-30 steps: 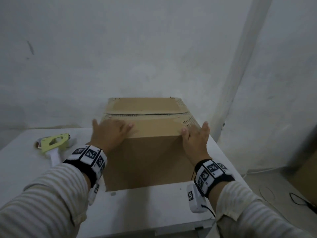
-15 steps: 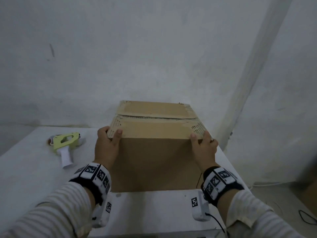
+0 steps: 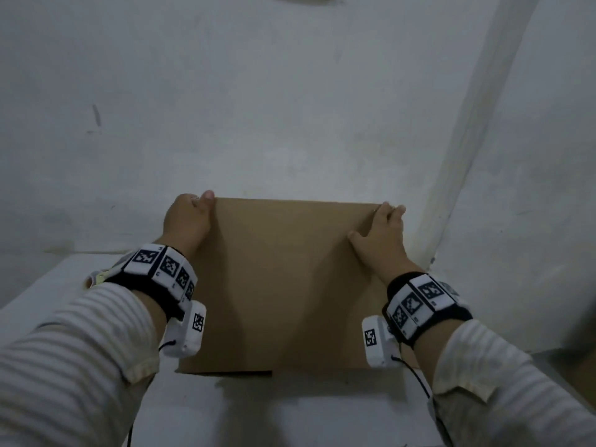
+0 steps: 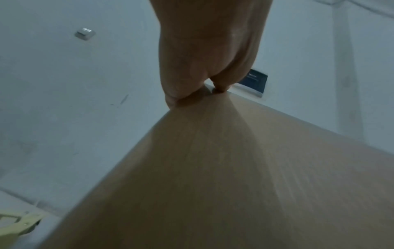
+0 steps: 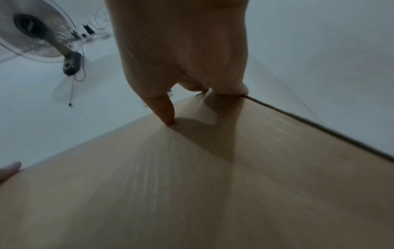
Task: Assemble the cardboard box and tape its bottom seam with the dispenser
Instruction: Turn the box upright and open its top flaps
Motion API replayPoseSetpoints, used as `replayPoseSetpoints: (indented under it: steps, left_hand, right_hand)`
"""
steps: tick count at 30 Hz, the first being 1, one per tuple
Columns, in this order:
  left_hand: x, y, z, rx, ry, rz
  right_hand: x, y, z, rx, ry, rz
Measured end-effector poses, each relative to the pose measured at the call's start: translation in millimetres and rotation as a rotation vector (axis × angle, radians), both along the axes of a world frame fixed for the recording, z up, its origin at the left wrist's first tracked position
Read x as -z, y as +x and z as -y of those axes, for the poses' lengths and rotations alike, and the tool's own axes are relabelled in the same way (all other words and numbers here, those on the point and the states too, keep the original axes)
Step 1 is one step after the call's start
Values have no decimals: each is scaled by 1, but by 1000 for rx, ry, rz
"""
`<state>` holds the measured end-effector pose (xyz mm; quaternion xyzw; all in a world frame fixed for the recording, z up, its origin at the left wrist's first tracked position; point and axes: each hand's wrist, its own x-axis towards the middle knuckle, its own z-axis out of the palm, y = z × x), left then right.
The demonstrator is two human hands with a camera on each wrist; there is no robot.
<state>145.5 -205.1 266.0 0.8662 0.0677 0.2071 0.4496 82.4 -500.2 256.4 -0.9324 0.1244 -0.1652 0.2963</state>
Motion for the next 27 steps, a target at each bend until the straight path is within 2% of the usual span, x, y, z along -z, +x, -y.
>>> replayPoseSetpoints:
  steps: [6, 10, 13, 18, 23, 27]
  left_hand:
    - [29, -11, 9, 67, -6, -63]
    - [58, -22, 7, 74, -6, -161]
    - [68, -28, 7, 45, -10, -204]
    - [56, -27, 7, 4, 26, -277]
    - [42, -28, 8, 18, 72, -277]
    - [29, -29, 9, 35, 39, -248]
  right_hand:
    - [22, 0, 2, 22, -43, -78]
    - [48, -8, 7, 71, 57, -222]
    - [57, -15, 5, 107, 93, -223]
    - [43, -15, 4, 120, 77, -213]
    - [27, -12, 4, 148, 30, -217]
    - [15, -6, 3, 172, -30, -230]
